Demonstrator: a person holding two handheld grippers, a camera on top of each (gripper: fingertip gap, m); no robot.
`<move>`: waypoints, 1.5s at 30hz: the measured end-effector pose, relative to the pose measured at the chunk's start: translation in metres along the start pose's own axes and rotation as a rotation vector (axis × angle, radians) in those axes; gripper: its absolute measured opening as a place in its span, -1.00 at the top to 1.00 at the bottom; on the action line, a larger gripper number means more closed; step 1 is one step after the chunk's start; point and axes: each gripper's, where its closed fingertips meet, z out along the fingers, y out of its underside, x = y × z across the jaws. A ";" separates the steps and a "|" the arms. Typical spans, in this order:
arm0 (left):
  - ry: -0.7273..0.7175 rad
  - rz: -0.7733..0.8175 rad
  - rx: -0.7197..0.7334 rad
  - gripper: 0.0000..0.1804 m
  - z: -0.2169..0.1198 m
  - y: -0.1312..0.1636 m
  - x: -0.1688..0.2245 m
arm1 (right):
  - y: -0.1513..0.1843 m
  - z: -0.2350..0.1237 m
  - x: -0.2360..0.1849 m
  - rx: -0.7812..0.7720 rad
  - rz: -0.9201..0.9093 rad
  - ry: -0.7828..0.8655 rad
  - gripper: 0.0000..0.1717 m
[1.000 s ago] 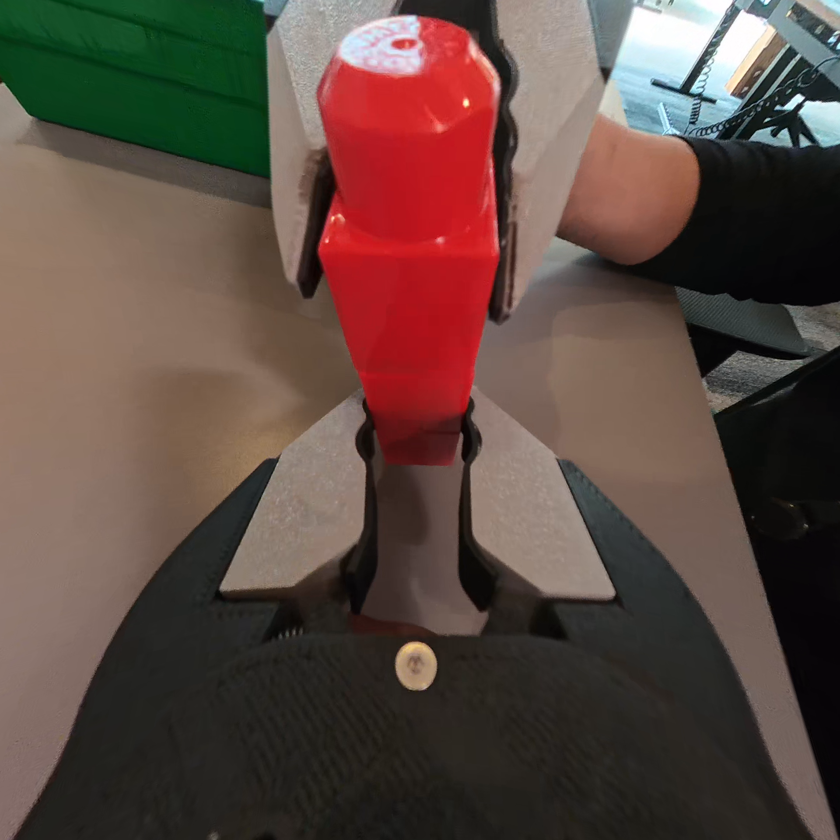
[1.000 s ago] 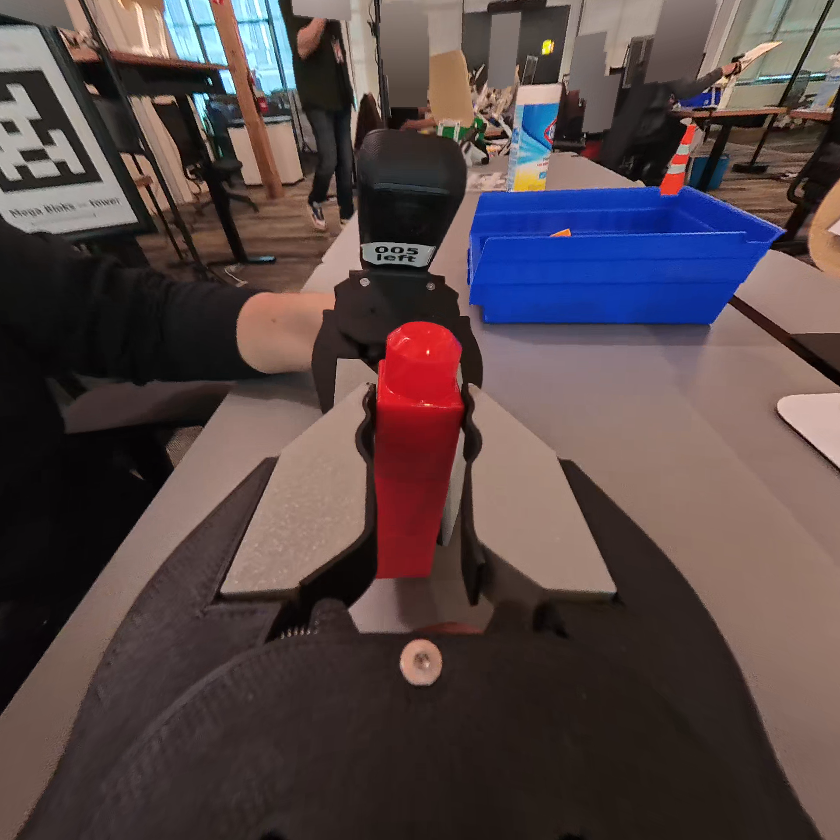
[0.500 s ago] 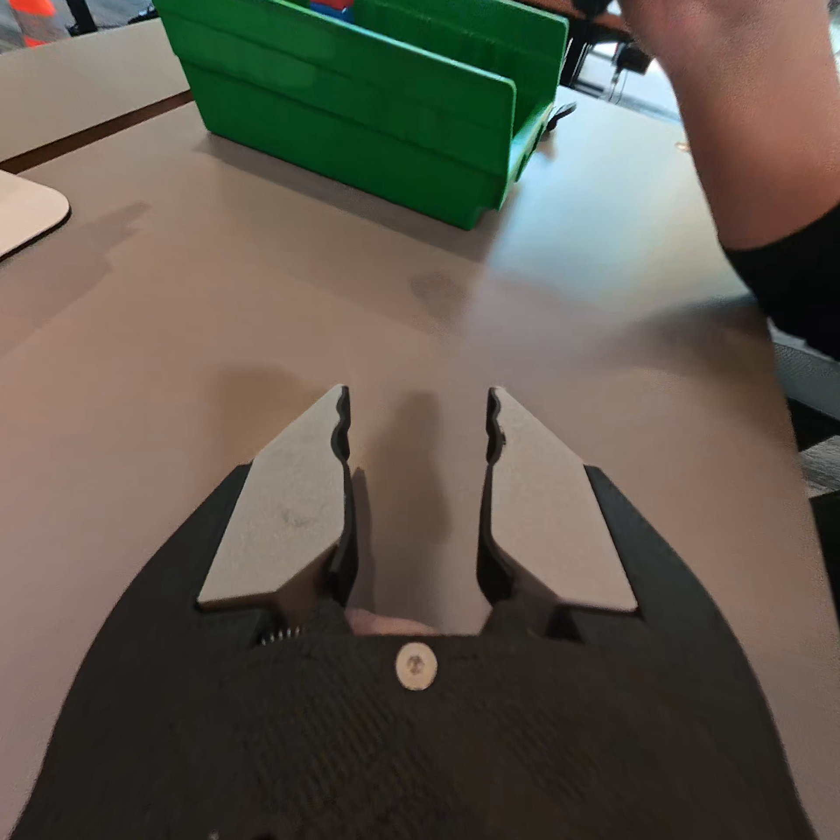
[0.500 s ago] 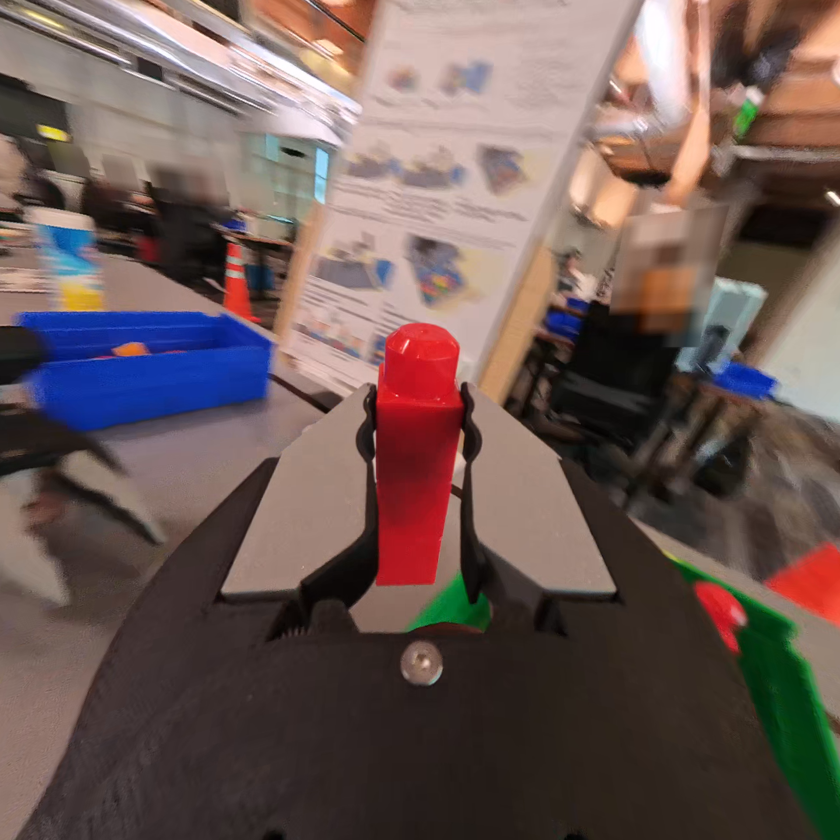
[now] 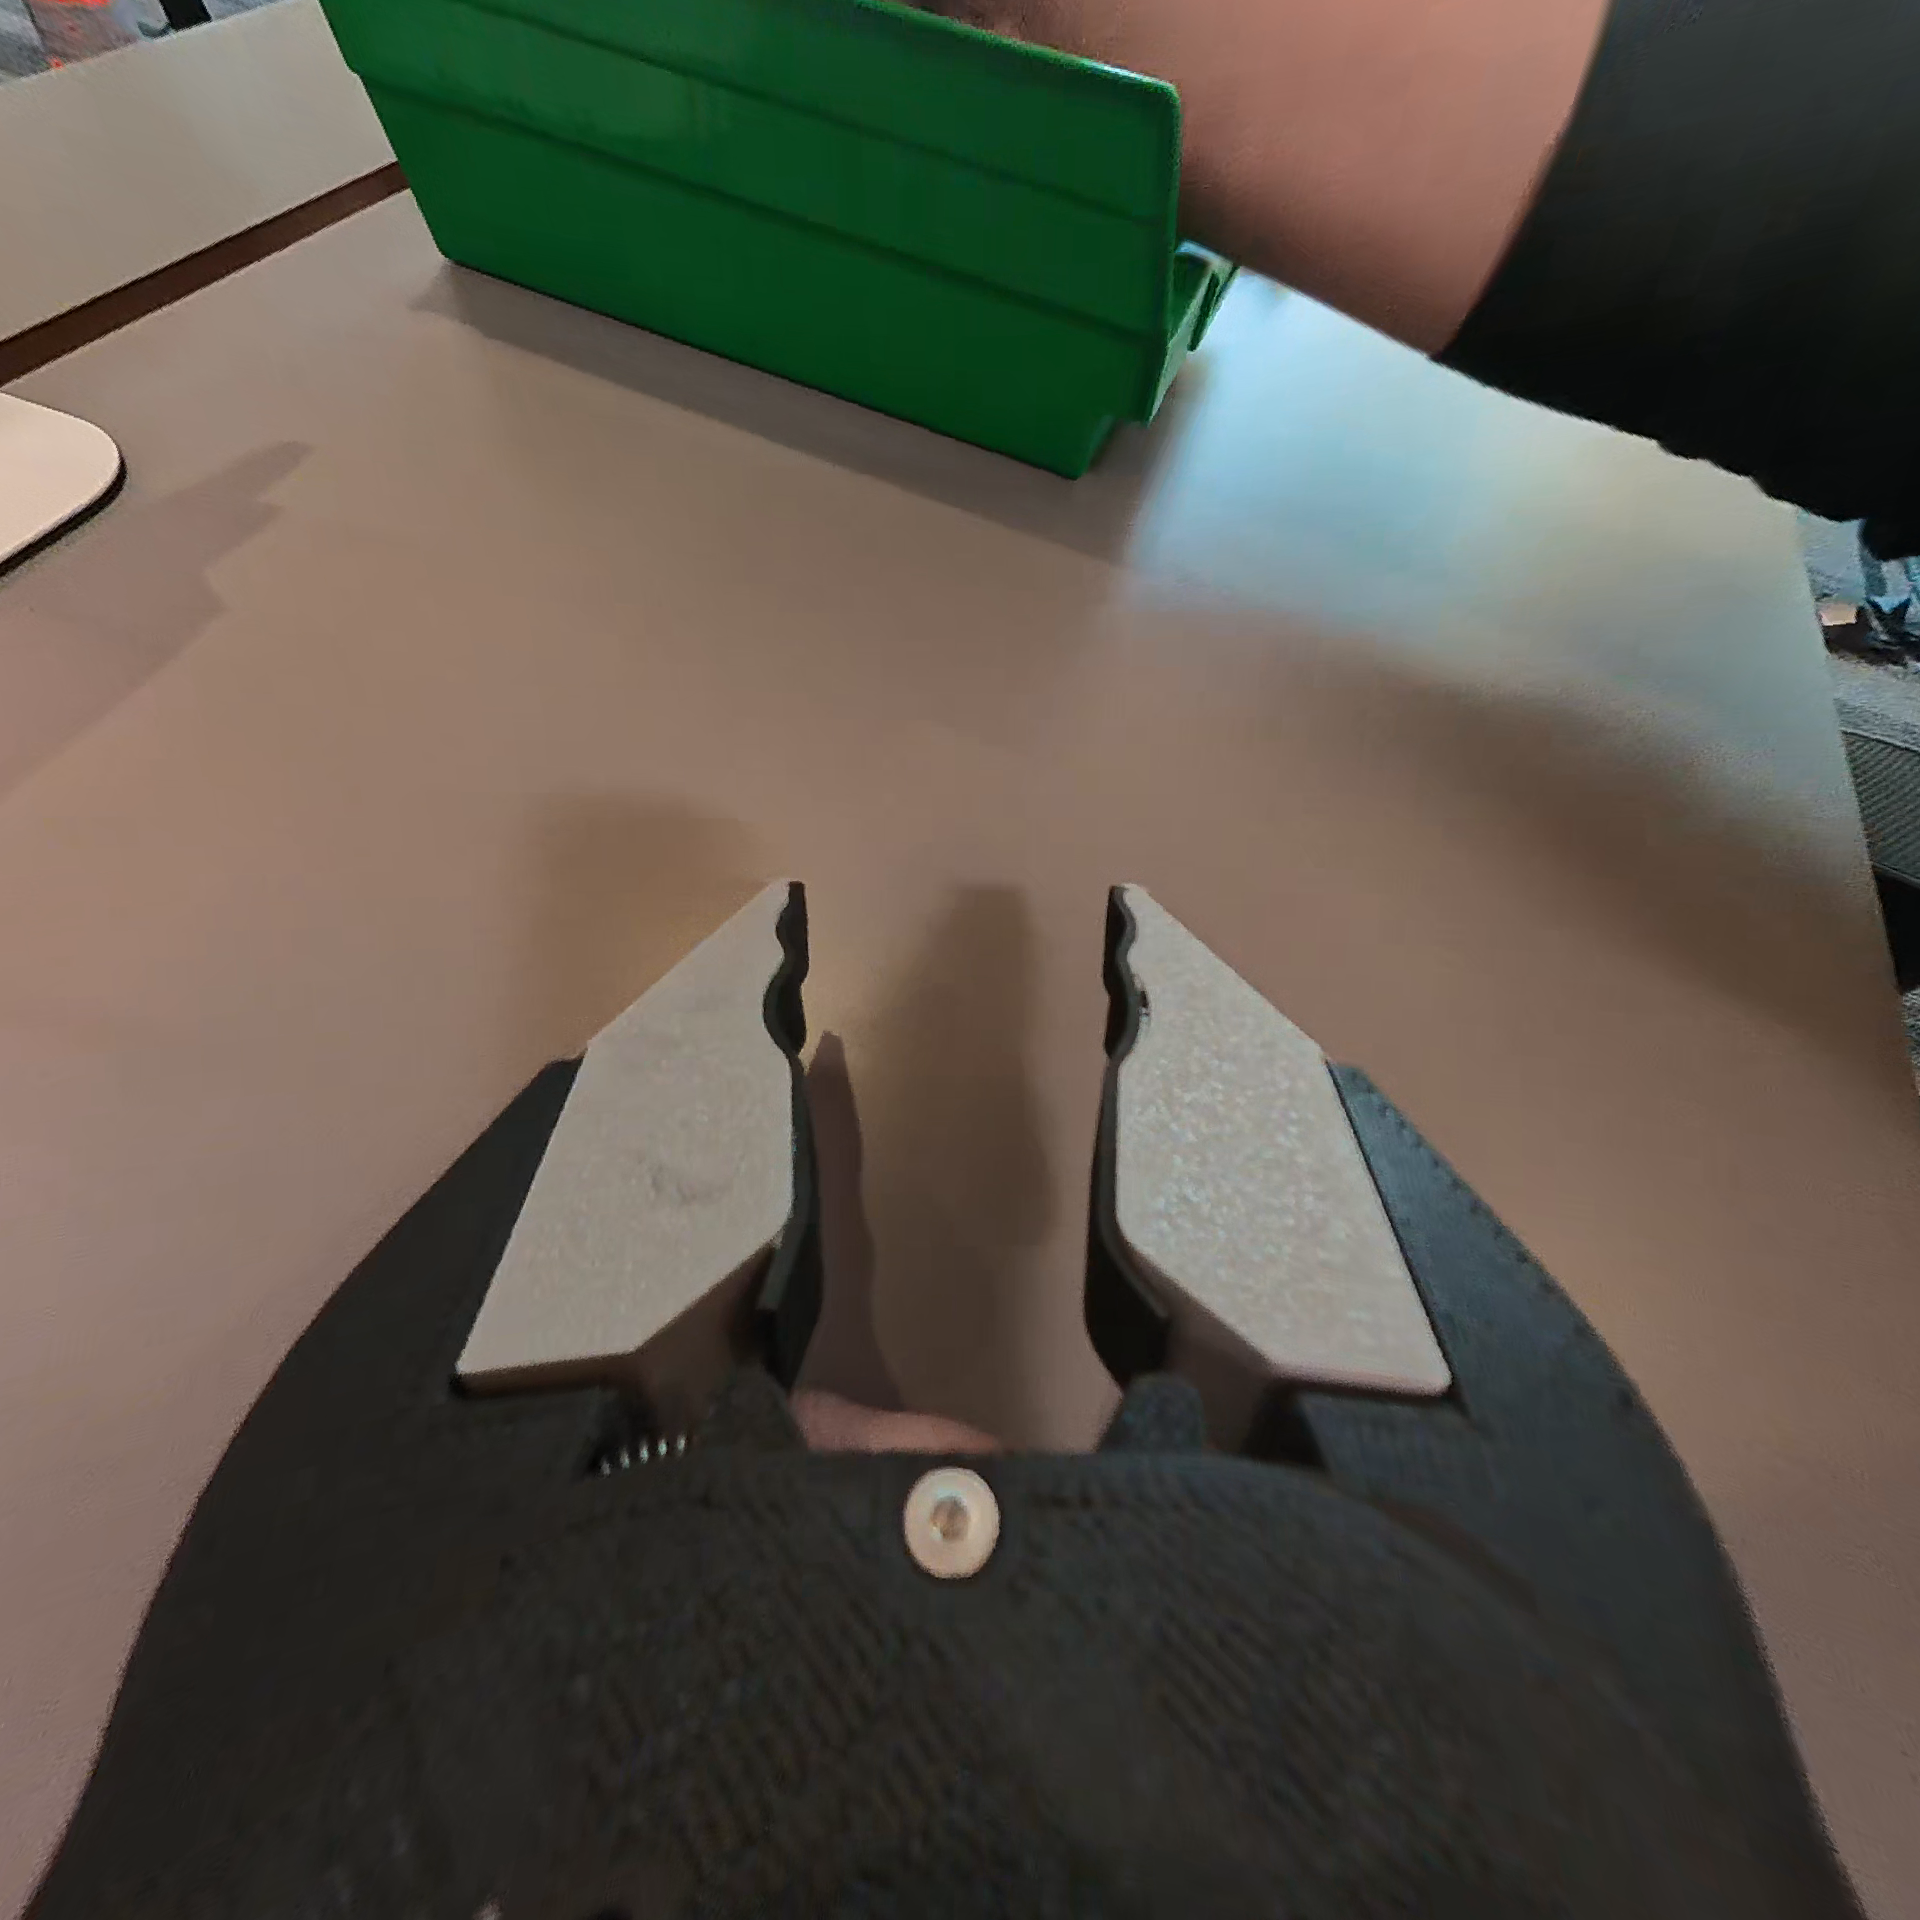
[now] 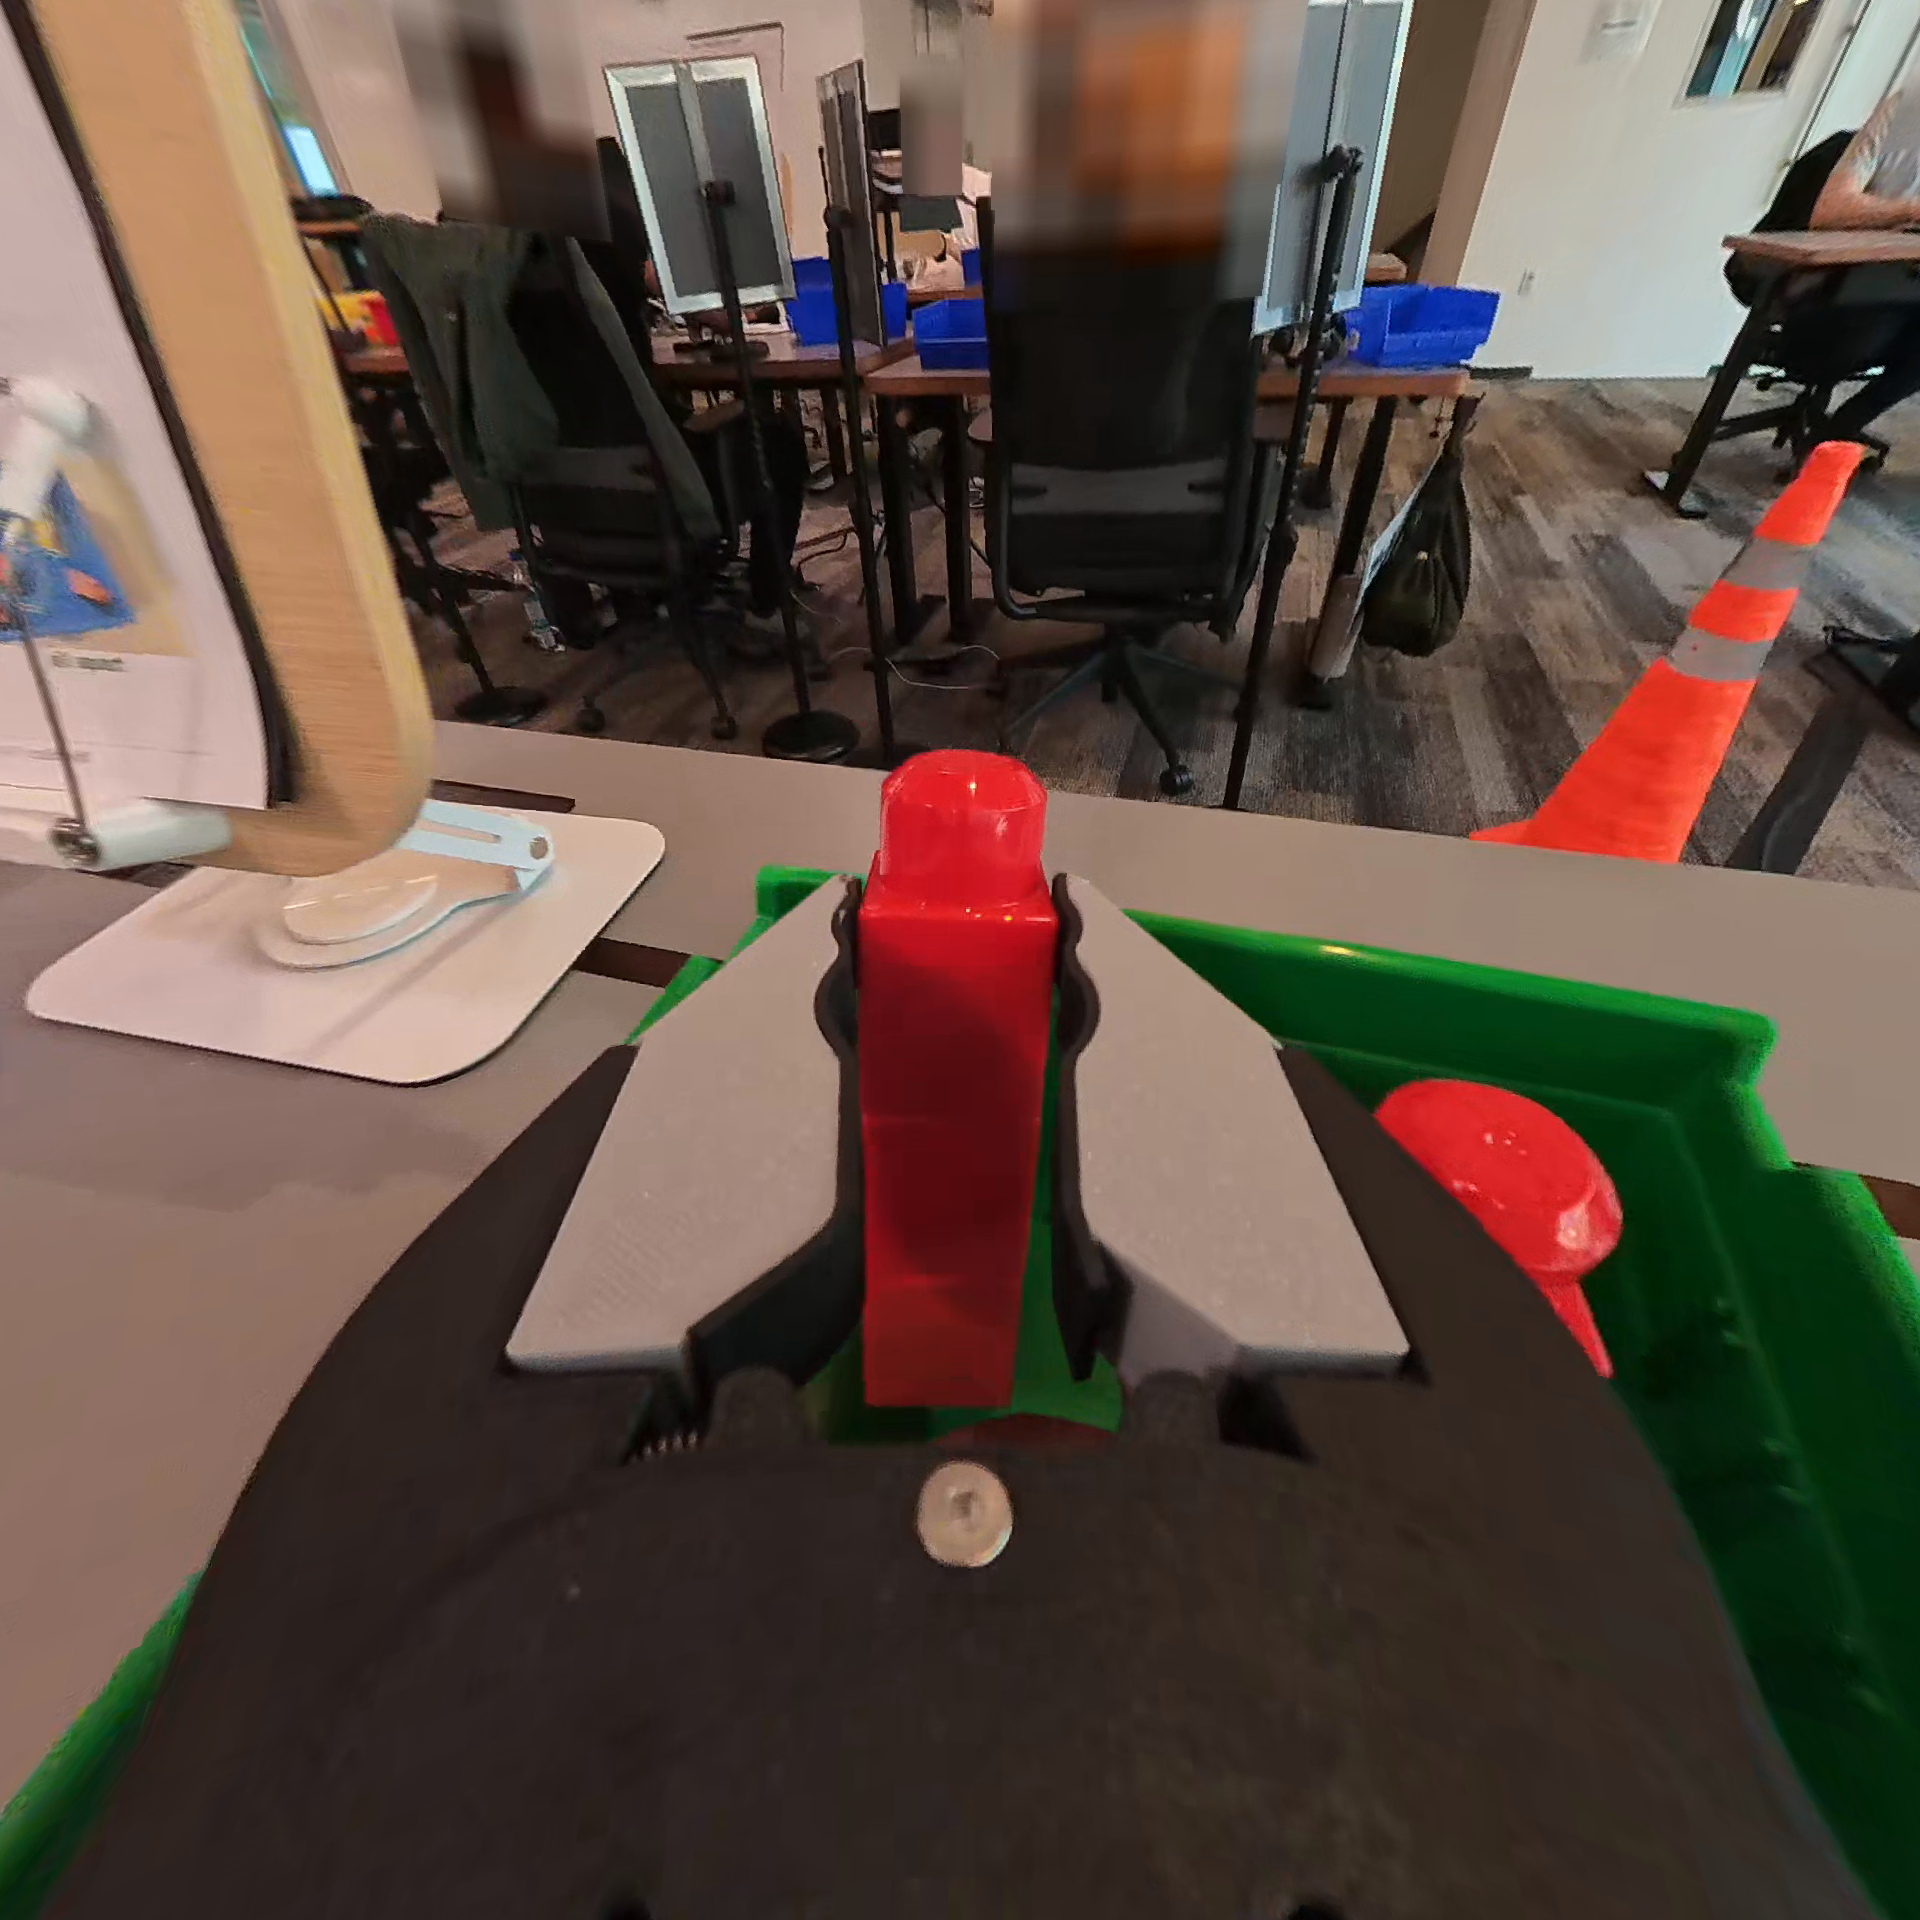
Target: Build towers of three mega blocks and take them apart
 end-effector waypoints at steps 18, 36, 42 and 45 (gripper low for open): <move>0.000 -0.027 -0.003 0.35 -0.002 0.002 -0.004 | -0.028 -0.072 -0.019 -0.050 -0.098 0.119 0.13; -0.165 -0.087 0.045 0.31 -0.022 -0.002 -0.044 | 0.095 -0.129 -0.298 -0.258 -0.300 -0.456 0.02; -0.331 -0.154 0.209 0.26 -0.080 -0.035 -0.073 | 0.110 -0.122 -0.289 -0.293 -0.245 -0.459 0.06; -0.470 -0.179 0.334 0.27 -0.144 -0.053 -0.095 | 0.124 -0.116 -0.283 -0.335 -0.261 -0.445 0.06</move>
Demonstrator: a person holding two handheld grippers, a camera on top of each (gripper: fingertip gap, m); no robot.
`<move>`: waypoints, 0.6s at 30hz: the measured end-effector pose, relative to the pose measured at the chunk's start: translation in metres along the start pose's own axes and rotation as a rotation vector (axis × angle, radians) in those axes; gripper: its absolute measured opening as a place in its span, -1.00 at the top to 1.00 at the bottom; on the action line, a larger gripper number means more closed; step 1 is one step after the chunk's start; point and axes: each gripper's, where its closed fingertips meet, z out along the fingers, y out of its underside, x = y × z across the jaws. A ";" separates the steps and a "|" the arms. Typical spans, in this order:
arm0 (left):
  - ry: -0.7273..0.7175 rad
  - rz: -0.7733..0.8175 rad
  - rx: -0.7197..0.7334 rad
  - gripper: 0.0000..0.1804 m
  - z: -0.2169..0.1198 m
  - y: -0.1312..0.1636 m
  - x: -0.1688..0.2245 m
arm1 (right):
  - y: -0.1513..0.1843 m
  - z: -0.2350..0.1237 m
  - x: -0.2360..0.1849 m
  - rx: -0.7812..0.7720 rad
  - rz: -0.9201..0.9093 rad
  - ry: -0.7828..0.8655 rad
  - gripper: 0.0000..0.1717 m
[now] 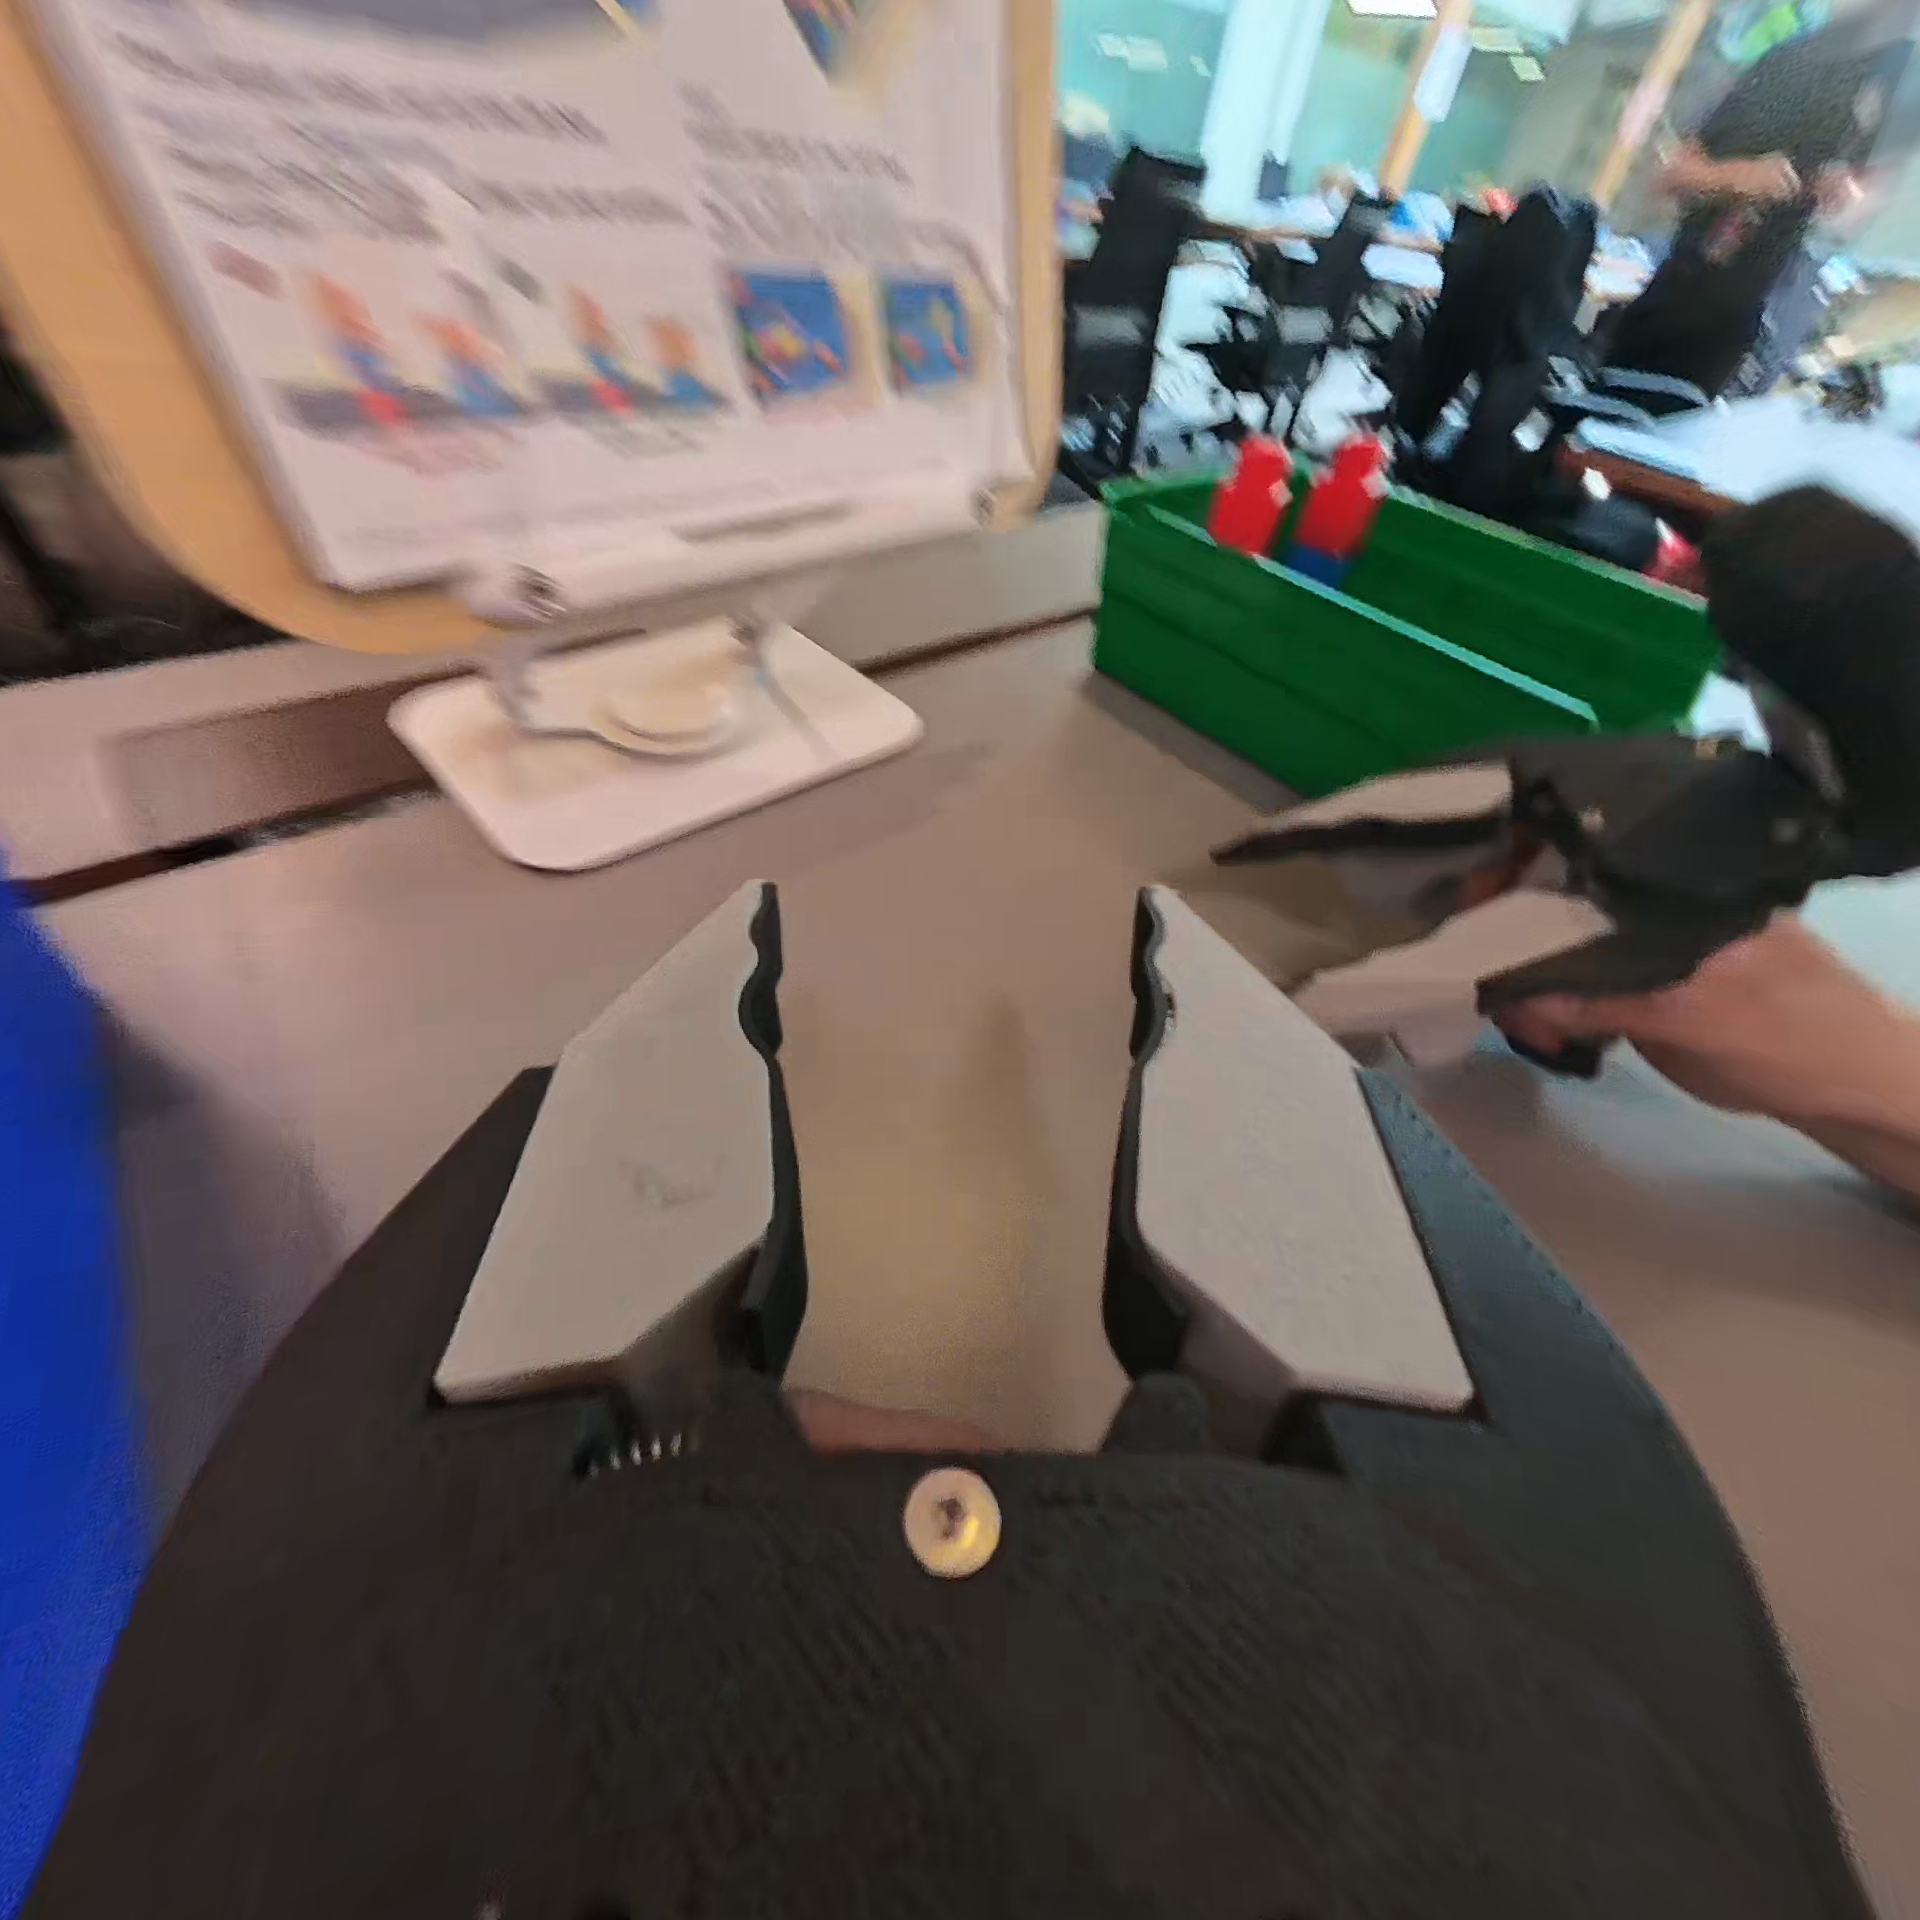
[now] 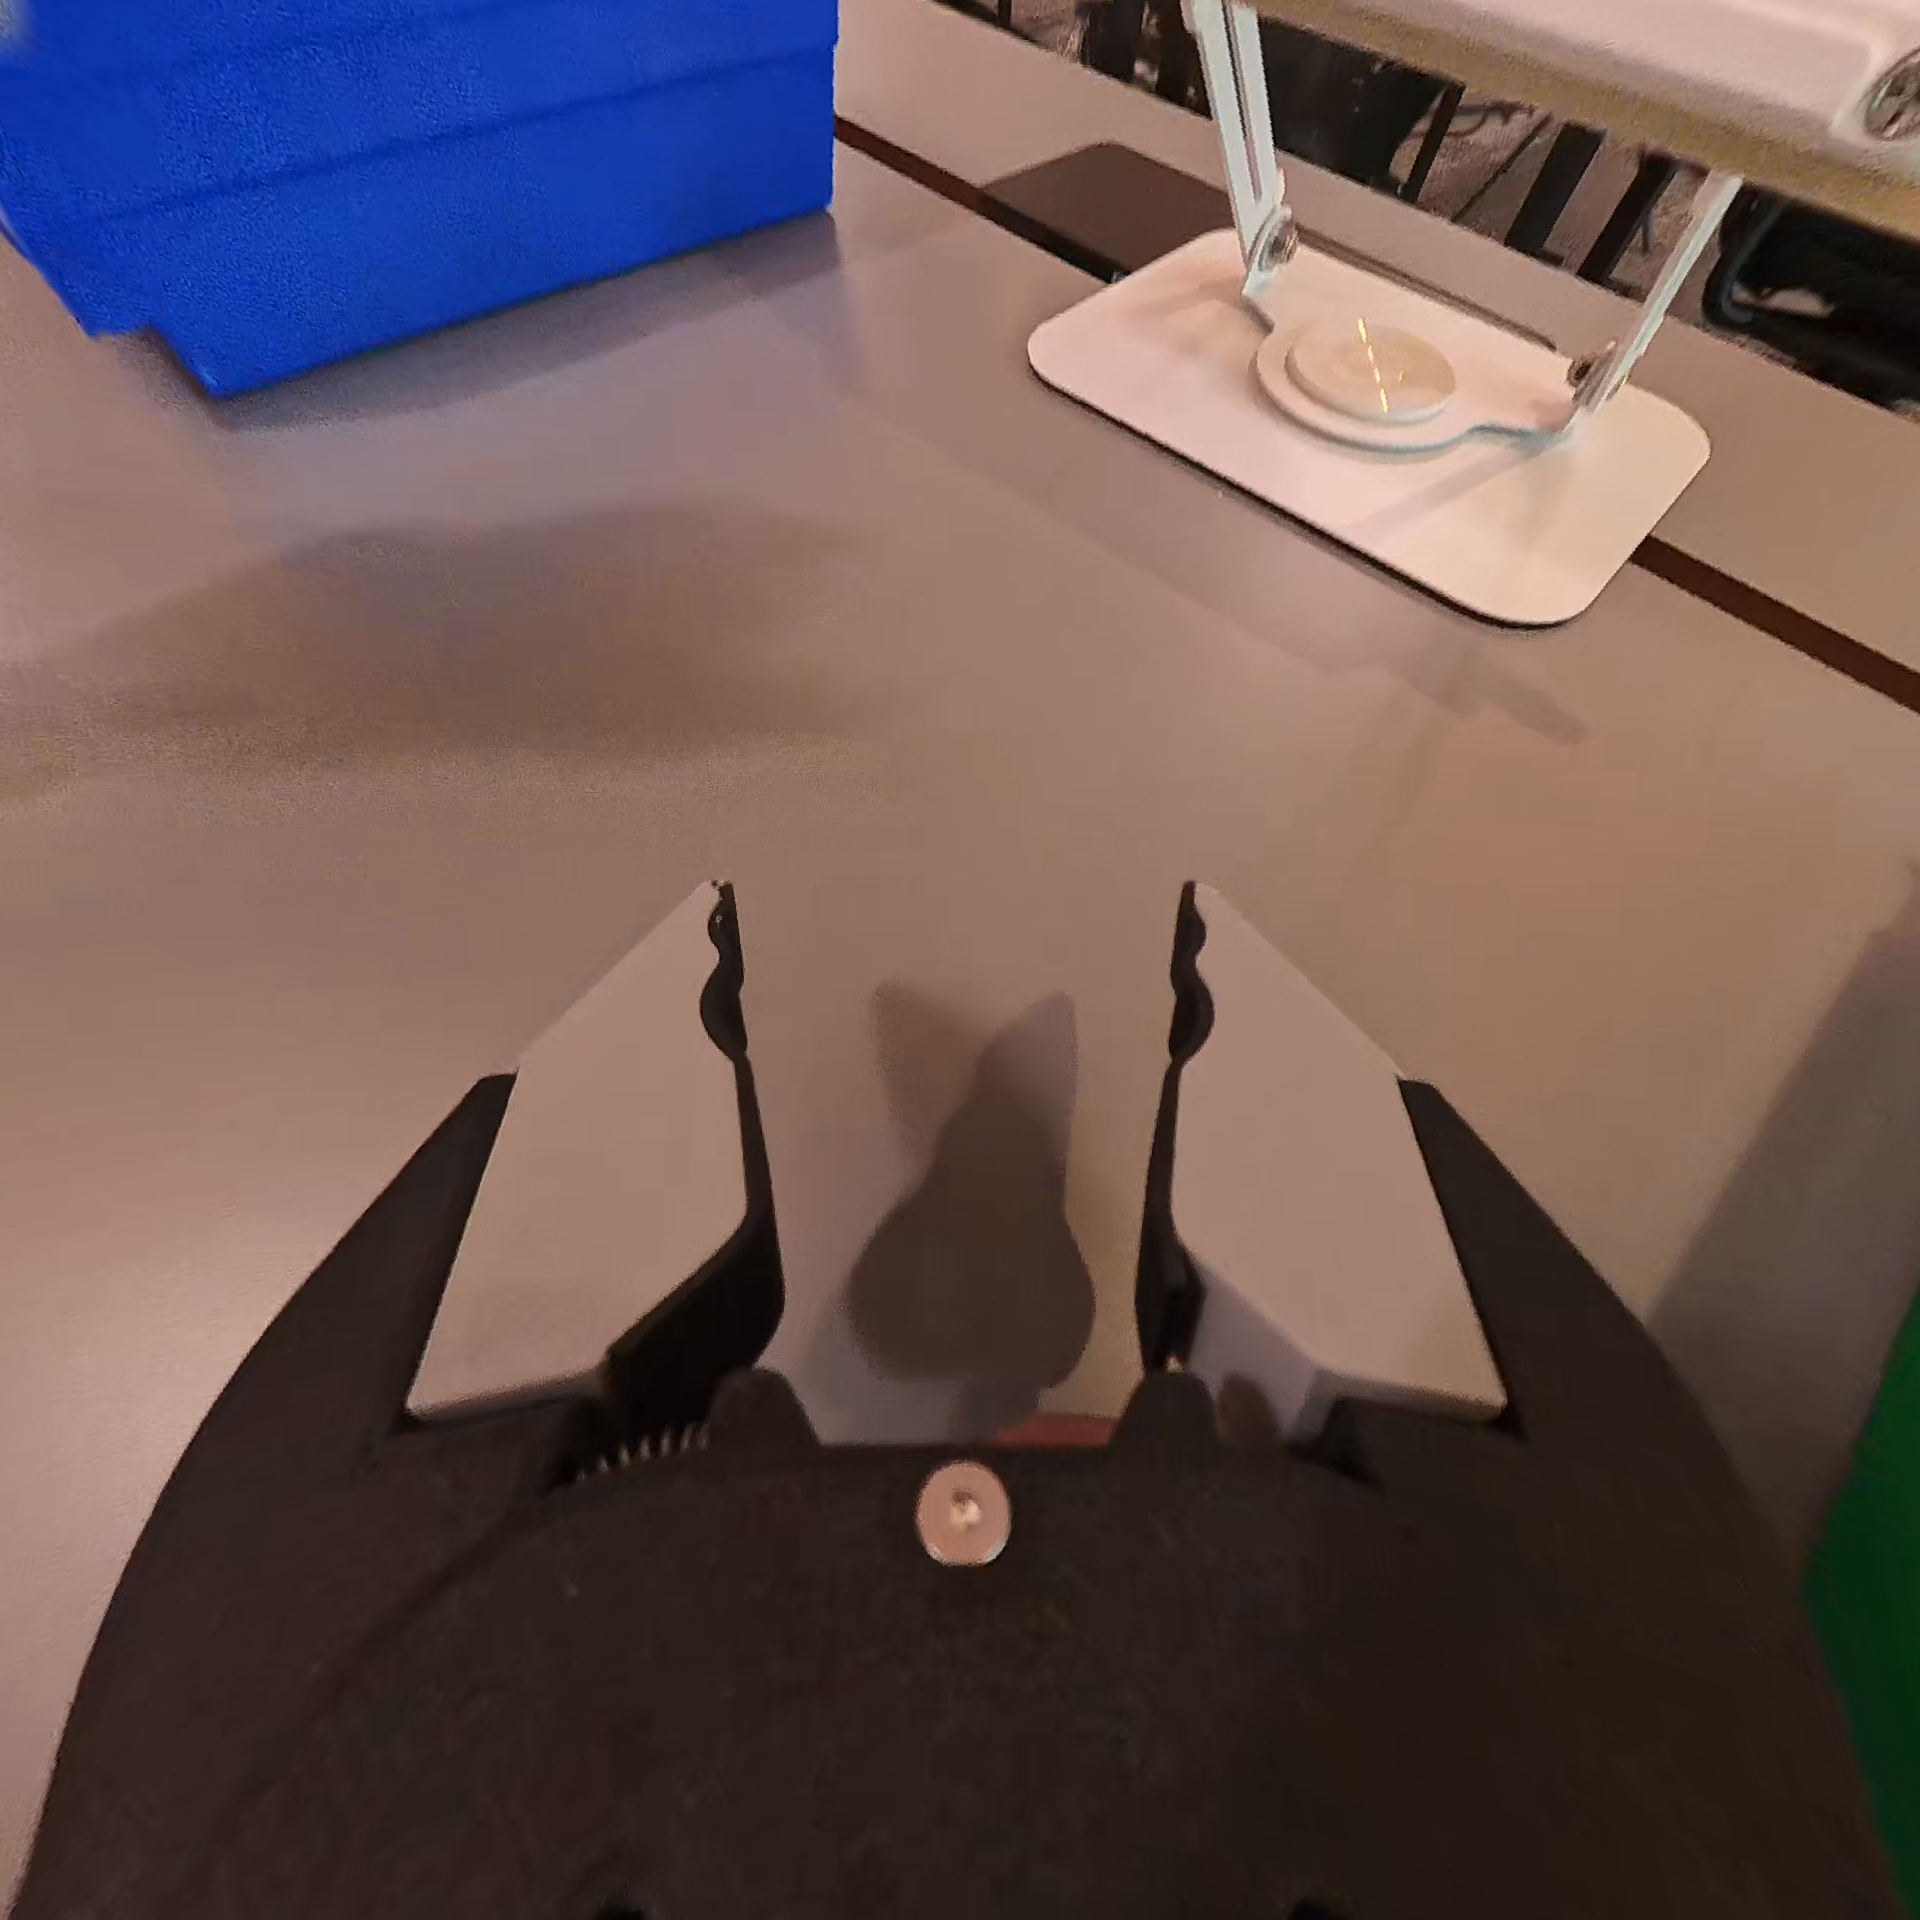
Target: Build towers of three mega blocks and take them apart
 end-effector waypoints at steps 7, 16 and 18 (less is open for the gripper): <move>-0.381 -0.014 -0.006 0.38 -0.090 -0.045 -0.158 | 0.007 0.007 -0.011 -0.037 0.004 -0.051 0.08; -0.408 0.022 -0.549 0.34 -0.043 0.063 -0.259 | 0.011 0.010 -0.022 -0.068 -0.087 -0.035 0.07; -0.385 0.001 -0.613 0.38 -0.036 0.080 -0.263 | 0.010 0.010 -0.021 -0.063 -0.065 -0.045 0.08</move>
